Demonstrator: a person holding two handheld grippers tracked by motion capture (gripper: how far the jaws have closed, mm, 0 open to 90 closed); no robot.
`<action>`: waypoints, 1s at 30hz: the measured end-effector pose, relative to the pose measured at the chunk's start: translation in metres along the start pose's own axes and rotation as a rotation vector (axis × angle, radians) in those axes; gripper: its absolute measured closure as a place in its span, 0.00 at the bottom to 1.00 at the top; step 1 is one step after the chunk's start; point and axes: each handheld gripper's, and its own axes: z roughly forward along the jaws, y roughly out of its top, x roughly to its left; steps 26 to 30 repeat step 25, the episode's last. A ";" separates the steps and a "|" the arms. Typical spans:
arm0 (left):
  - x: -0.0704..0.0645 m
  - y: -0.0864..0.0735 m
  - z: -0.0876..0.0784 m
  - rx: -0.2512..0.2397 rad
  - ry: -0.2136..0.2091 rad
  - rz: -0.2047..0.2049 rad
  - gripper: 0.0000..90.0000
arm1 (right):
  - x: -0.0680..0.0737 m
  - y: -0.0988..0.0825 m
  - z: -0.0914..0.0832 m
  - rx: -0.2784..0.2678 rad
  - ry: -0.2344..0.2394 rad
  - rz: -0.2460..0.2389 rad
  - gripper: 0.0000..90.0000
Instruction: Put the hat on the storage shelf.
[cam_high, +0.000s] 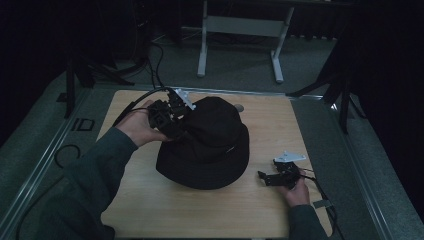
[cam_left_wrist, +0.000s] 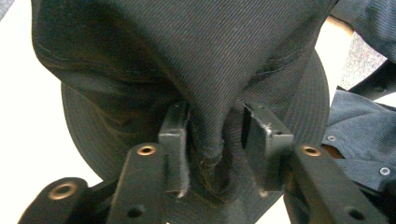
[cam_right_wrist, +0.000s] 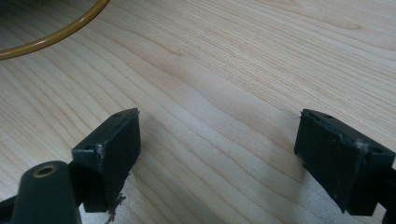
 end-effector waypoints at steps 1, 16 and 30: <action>0.000 0.000 0.001 0.002 -0.001 -0.004 0.64 | 0.000 0.000 0.000 0.000 0.000 0.000 0.16; 0.002 -0.017 -0.024 -0.098 0.054 -0.068 0.33 | 0.000 0.000 0.000 0.000 0.000 0.000 0.16; 0.006 -0.038 -0.042 -0.176 0.105 -0.117 0.32 | 0.000 0.000 0.000 0.000 0.000 0.000 0.16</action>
